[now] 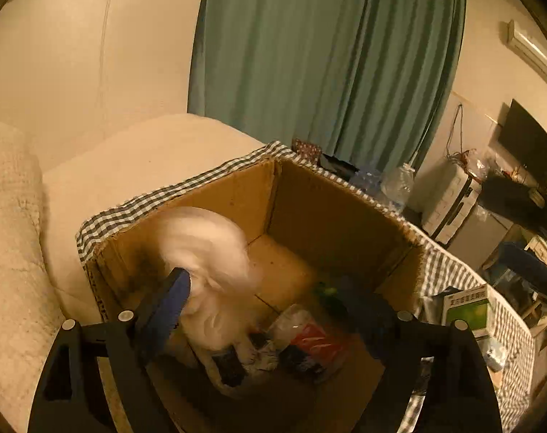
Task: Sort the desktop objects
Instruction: 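Carry the lace cloth and green packet into the box and release both, then grasp the dark glasses case with the left gripper while the right grasps the leaflet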
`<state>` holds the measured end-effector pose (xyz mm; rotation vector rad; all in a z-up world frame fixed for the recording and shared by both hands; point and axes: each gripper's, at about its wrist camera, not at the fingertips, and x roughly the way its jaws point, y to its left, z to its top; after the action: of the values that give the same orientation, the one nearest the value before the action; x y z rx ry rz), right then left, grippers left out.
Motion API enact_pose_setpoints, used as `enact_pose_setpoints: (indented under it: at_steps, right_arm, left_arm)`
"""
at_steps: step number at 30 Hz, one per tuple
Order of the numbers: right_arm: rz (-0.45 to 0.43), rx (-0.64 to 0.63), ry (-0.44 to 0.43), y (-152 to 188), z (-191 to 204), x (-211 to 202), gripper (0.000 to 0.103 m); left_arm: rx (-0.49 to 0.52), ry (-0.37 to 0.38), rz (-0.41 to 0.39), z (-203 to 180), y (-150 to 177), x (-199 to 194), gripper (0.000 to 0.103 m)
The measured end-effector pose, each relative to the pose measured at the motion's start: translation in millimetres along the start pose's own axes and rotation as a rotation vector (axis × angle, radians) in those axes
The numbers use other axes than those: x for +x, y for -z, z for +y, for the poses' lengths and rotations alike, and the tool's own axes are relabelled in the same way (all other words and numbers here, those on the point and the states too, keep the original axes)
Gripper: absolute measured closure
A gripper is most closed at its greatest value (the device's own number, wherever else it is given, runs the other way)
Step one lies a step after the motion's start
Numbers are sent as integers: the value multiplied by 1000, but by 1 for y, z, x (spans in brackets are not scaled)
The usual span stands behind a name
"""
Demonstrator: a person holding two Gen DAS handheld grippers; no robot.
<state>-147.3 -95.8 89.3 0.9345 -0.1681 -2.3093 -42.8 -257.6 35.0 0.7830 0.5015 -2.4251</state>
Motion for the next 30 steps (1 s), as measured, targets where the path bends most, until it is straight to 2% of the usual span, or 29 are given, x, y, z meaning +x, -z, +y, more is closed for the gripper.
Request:
enact_pose_setpoints:
  at_steps: [3,6,10,14,18,21,23,26,29,30]
  right_arm:
    - [-41,12,88,4,-27,-39,16]
    - [-70,42,187,20,-60,-82,15]
    - [-74,110,340,63,-121,-125,15]
    - [-42,158,451,116,-172,-144,15]
    - [-33,231,475,170,-214,-147,15]
    - [-5,296,452,192,-241,-140,15]
    - [19,324,453,192,-256,-131,15]
    - [-5,342,437,180,-276,-120,15]
    - [19,328,443,171,-291,-96,15]
    - [22,325,446,169,-296,-88,15]
  left_arm:
    - [20,38,5,-16,2,-12,9]
    - [81,87,12,-42,11,-24,0]
    - [188,190,38,-92,45,-36,0]
    - [299,276,69,-139,87,-29,0]
    - [465,324,133,-182,127,-2,0]
    - [565,290,151,-204,150,20,0]
    - [565,271,139,-206,156,36,0]
    - [537,290,188,-204,157,55,0]
    - [502,280,231,-203,161,70,0]
    - [490,298,239,-204,162,74,0]
